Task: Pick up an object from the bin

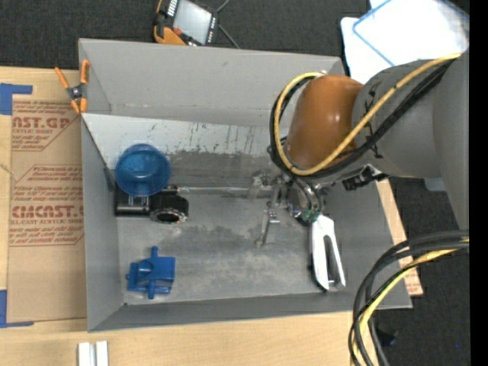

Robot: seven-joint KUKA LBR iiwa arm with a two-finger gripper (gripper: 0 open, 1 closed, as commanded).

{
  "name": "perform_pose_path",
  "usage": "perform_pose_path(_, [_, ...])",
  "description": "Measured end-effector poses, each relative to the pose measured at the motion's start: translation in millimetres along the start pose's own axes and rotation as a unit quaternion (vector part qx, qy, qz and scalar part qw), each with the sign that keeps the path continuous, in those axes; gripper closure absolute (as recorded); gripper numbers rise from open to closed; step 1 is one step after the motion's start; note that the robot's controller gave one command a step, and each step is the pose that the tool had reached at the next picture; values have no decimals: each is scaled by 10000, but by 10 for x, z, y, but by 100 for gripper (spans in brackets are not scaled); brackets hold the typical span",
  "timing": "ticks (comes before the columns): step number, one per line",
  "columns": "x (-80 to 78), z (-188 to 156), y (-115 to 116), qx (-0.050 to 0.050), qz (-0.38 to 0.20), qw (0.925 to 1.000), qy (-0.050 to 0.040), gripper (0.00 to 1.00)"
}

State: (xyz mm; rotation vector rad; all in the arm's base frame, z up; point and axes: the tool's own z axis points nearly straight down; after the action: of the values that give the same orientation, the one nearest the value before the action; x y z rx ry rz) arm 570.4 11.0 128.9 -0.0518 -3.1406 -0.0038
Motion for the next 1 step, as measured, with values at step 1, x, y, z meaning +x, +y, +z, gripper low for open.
perform_pose_path(1, [140, 162, 115, -1, -137, 9999, -50, 0])
